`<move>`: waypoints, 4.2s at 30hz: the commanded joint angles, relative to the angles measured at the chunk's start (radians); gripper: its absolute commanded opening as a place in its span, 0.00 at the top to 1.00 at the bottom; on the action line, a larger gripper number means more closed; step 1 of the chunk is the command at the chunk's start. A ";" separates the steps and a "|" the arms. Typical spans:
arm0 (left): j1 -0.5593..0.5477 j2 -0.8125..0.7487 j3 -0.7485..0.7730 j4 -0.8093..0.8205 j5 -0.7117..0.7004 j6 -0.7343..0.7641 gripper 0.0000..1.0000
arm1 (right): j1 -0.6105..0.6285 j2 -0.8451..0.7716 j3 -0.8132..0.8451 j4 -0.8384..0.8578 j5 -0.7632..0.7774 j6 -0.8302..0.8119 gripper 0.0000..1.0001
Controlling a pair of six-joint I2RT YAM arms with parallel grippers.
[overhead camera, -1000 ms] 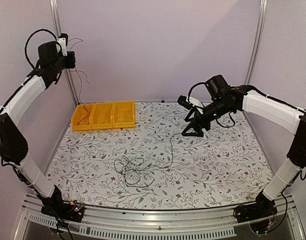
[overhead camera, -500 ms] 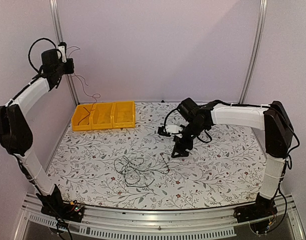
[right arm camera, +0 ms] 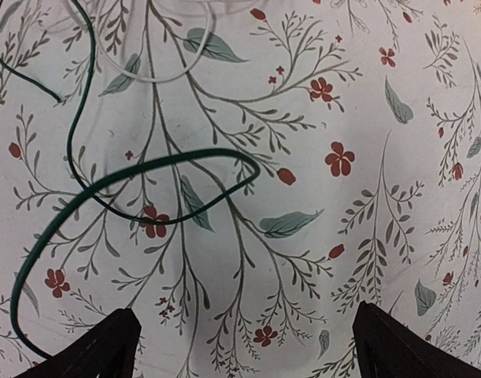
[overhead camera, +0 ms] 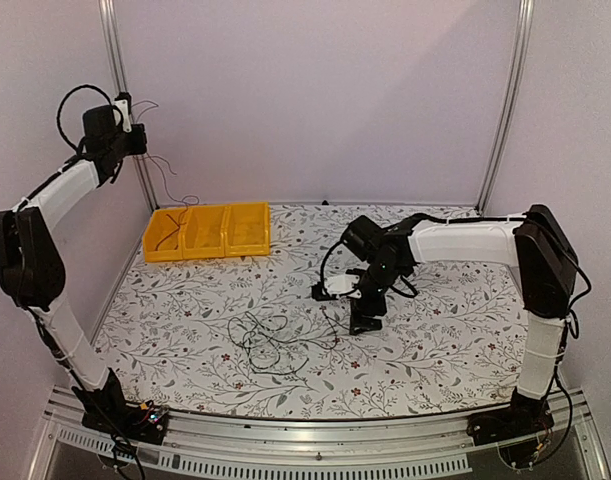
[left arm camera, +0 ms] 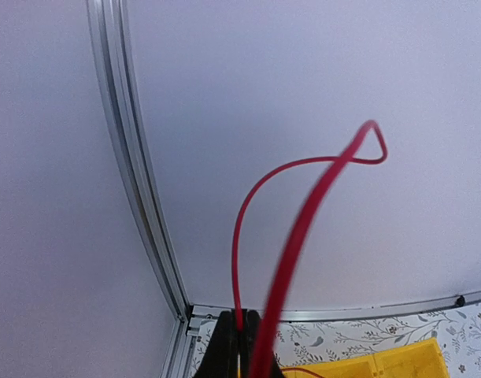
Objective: Untangle the cables
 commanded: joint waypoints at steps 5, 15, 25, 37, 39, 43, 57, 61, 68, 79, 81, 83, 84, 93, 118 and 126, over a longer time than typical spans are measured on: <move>0.028 -0.086 -0.120 0.029 -0.117 0.084 1.00 | -0.048 0.006 0.227 -0.260 -0.335 -0.088 0.01; 0.025 -0.031 -0.201 0.046 -0.005 -0.006 1.00 | -0.031 -0.031 0.081 -0.050 0.075 -0.075 0.01; -0.009 0.053 -0.240 0.033 0.000 -0.024 1.00 | -0.051 0.017 0.132 -0.057 0.040 0.117 0.01; 0.001 0.146 -0.225 0.026 -0.042 0.008 1.00 | -0.030 0.035 0.126 -0.070 0.024 0.121 0.01; 0.020 0.134 -0.231 0.032 -0.049 0.022 1.00 | -0.028 0.038 0.131 -0.073 0.024 0.118 0.01; 0.061 0.142 -0.236 0.026 -0.042 0.071 1.00 | -0.024 0.043 0.132 -0.074 0.036 0.113 0.01; -0.028 0.263 -0.219 0.031 0.030 0.048 1.00 | -0.024 0.047 0.099 -0.070 0.043 0.110 0.01; -0.043 0.282 -0.225 0.021 0.047 0.004 1.00 | -0.024 0.056 0.101 -0.067 0.039 0.112 0.01; -0.045 0.274 -0.257 -0.054 0.031 -0.047 1.00 | -0.025 0.058 0.099 -0.062 0.034 0.113 0.01; -0.038 0.264 -0.278 -0.139 -0.009 -0.134 1.00 | -0.023 0.076 0.129 -0.062 0.014 0.117 0.01; -0.037 0.253 -0.283 -0.153 -0.051 -0.166 1.00 | -0.023 0.077 0.131 -0.062 0.013 0.117 0.01; -0.031 0.230 -0.303 -0.144 -0.076 -0.190 1.00 | -0.023 0.075 0.129 -0.061 0.012 0.119 0.01; -0.028 0.219 -0.313 -0.138 -0.078 -0.198 1.00 | -0.023 0.074 0.126 -0.061 0.011 0.119 0.01; -0.009 0.250 -0.274 -0.195 0.010 -0.179 0.89 | -0.020 0.071 0.119 -0.056 0.006 0.121 0.01; -0.007 0.025 -0.138 -0.521 0.009 -0.081 0.34 | -0.015 0.057 0.142 -0.061 -0.021 0.127 0.01; -0.142 -0.178 -0.250 -0.378 0.480 -0.025 0.45 | -0.015 0.026 0.178 -0.065 -0.061 0.142 0.01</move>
